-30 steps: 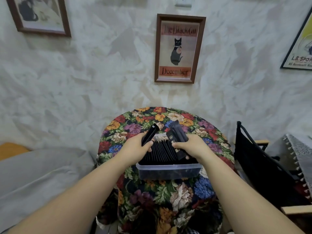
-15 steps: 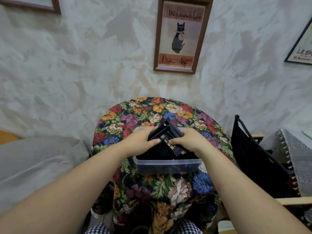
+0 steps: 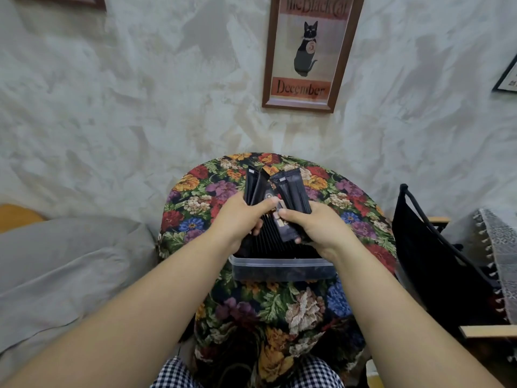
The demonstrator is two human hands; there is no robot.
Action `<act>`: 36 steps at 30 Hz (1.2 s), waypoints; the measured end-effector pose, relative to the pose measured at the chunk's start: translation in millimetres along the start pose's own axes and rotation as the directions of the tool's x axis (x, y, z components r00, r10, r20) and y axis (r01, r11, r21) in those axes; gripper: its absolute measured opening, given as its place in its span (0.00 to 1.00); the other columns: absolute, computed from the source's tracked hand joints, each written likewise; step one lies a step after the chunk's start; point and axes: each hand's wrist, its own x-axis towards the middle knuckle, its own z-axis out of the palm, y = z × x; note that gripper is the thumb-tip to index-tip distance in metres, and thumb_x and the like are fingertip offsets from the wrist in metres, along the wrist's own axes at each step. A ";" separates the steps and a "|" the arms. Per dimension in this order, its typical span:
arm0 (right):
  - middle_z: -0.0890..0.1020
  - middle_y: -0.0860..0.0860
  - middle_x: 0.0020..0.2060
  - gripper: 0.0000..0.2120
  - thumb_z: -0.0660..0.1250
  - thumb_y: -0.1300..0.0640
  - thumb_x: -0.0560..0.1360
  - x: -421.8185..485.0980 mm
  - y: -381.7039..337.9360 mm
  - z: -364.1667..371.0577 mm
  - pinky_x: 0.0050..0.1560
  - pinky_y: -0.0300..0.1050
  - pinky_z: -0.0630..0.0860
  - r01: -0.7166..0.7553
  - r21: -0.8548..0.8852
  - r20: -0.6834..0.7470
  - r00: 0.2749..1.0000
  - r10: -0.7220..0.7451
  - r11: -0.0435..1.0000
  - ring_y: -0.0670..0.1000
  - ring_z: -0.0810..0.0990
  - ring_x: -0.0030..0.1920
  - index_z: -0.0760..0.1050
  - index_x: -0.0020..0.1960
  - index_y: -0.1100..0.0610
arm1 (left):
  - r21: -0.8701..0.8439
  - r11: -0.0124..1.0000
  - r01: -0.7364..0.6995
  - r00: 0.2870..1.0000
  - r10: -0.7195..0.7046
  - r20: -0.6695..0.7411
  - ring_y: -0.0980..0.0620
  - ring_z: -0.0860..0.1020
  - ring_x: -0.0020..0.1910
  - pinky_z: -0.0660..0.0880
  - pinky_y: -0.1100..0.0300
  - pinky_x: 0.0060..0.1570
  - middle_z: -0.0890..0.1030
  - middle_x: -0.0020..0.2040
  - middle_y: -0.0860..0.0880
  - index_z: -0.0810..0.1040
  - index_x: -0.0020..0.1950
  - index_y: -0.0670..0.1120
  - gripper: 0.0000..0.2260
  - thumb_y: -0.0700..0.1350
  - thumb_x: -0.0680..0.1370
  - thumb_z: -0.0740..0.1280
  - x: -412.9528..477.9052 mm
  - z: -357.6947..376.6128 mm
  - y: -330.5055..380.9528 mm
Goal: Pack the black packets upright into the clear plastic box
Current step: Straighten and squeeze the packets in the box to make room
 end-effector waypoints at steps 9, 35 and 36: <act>0.75 0.54 0.37 0.13 0.59 0.50 0.81 -14.0 6.5 8.5 0.26 0.42 0.67 0.030 -0.140 0.119 0.993 -0.013 0.990 0.48 0.70 0.26 0.66 0.58 0.59 | -0.154 0.983 0.103 0.991 -0.115 -0.074 0.52 0.70 0.25 0.69 0.60 0.28 0.77 0.34 0.46 0.79 0.49 0.44 0.07 0.46 0.76 0.68 1.1 10.5 -16.3; 0.79 0.54 0.43 0.12 0.58 0.51 0.81 -12.7 7.3 -17.4 0.44 0.47 0.71 0.022 -0.324 -0.126 0.990 -0.066 0.946 0.55 0.77 0.44 0.76 0.43 0.51 | 0.156 0.988 -0.002 1.000 -0.002 0.030 0.55 0.76 0.28 0.76 0.62 0.31 0.78 0.31 0.48 0.72 0.56 0.46 0.12 0.38 0.74 0.68 -8.1 -24.8 0.9; 0.79 0.54 0.42 0.13 0.56 0.51 0.81 -9.1 5.5 -21.7 0.43 0.46 0.69 -0.015 -0.332 -0.125 0.992 -0.028 0.943 0.55 0.77 0.44 0.77 0.44 0.51 | 0.236 0.972 -0.019 0.999 0.007 0.048 0.56 0.76 0.27 0.75 0.63 0.30 0.78 0.30 0.50 0.72 0.56 0.47 0.12 0.39 0.74 0.69 -6.9 -30.2 1.6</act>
